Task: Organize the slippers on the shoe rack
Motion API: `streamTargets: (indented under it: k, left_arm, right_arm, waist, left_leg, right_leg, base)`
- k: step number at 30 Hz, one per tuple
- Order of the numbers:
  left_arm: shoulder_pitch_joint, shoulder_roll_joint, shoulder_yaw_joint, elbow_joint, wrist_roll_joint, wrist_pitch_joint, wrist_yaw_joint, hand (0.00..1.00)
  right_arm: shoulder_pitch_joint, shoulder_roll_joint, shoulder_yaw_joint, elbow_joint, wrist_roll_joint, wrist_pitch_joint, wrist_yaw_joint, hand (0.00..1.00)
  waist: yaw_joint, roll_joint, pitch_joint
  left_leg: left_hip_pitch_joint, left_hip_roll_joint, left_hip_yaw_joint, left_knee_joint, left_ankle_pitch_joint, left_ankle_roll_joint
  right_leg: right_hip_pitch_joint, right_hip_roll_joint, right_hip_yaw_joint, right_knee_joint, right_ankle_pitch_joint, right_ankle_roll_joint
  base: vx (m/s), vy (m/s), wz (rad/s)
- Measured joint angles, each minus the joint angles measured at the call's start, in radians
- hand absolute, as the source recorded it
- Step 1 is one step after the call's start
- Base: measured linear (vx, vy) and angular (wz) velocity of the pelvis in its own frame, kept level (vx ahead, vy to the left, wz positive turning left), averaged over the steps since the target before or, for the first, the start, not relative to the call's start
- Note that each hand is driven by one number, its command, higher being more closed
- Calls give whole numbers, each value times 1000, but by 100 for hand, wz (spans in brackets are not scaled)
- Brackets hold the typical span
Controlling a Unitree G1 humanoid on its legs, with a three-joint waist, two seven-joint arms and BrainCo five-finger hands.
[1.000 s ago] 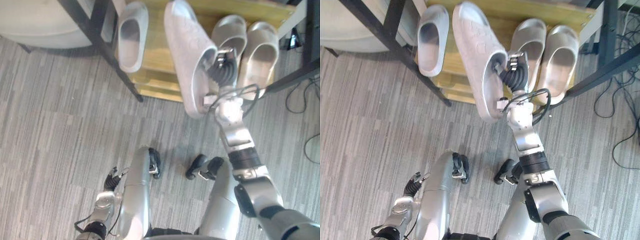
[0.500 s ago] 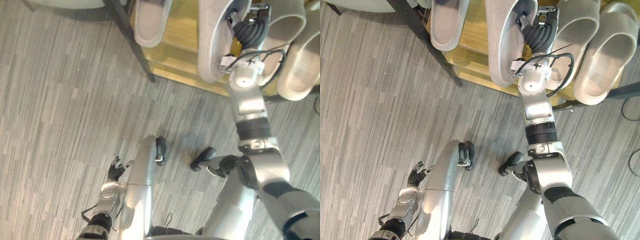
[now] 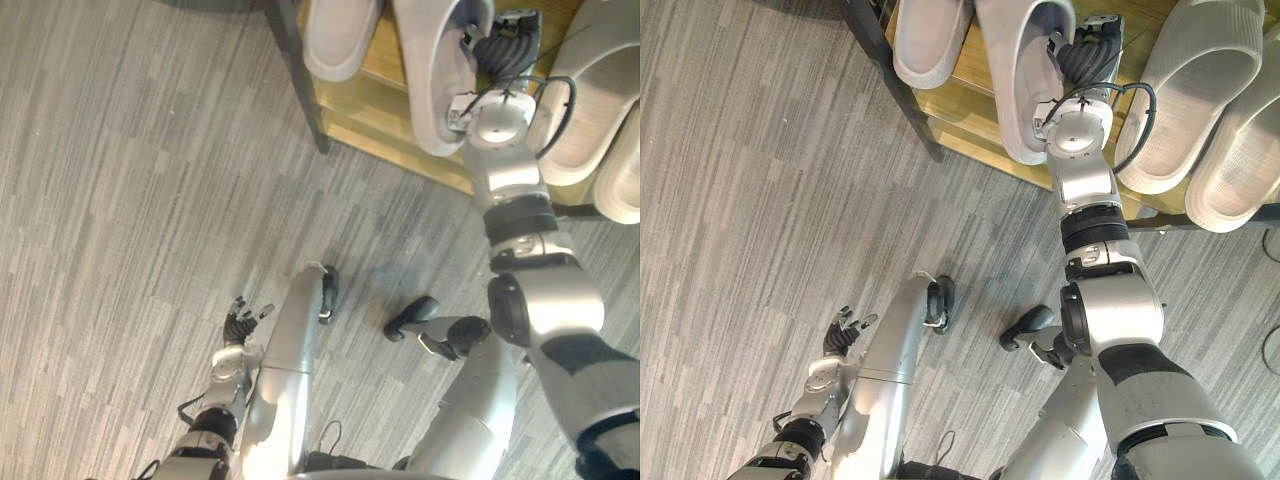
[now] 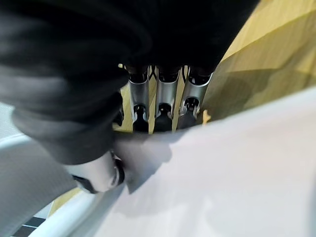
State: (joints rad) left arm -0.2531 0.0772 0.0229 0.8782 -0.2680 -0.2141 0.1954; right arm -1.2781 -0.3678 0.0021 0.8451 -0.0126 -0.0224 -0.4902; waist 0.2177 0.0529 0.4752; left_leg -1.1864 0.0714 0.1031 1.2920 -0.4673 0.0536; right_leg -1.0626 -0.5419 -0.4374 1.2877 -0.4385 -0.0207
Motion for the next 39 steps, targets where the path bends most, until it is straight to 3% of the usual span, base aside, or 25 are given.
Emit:
streamTargets:
  k: [6, 15, 25, 31, 39]
  left_arm:
    - [-12, -11, 9, 5, -11, -7, 4, 0]
    - [-25, -19, 29, 43, -11, -4, 24, 0]
    - [-42, -21, 36, 75, -10, 9, 44, 0]
    - [-41, -34, 38, 69, -11, 4, 35, 0]
    - [-41, -34, 46, 62, -11, 3, 34, 0]
  right_arm:
    - [-3, 3, -18, -1, 35, -4, -32, 0]
    - [34, 24, -172, -53, 133, -21, -79, 0]
    - [77, 58, -274, -133, 139, -26, -136, 0]
    - [83, 61, -269, -133, 153, -32, -119, 0]
    - [102, 94, -202, -133, 171, -47, -67, 0]
  waist:
    - [2, 0, 0]
    - [3, 1, 0]
    - [8, 3, -2]
    - [16, 32, -19]
    - [14, 32, -19]
  left_leg:
    - [5, -11, -2, -27, 19, -7]
    - [37, -7, -4, -58, 32, -14]
    - [62, 1, -2, -80, 38, -20]
    - [73, 8, -4, -88, 39, -20]
    - [77, 17, -4, -91, 40, -21]
  right_leg:
    - [1, -4, -3, -10, 0, -1]
    - [36, 4, -18, -34, 3, -12]
    - [54, 18, -20, -54, 6, -17]
    - [67, 32, -24, -67, 7, -20]
    - [68, 40, -24, -71, 8, -22]
  base:
    - [-10, -2, 7]
    - [0, 0, 0]
    - [0, 1, -2]
    - [0, 6, -2]
    - [0, 1, -1]
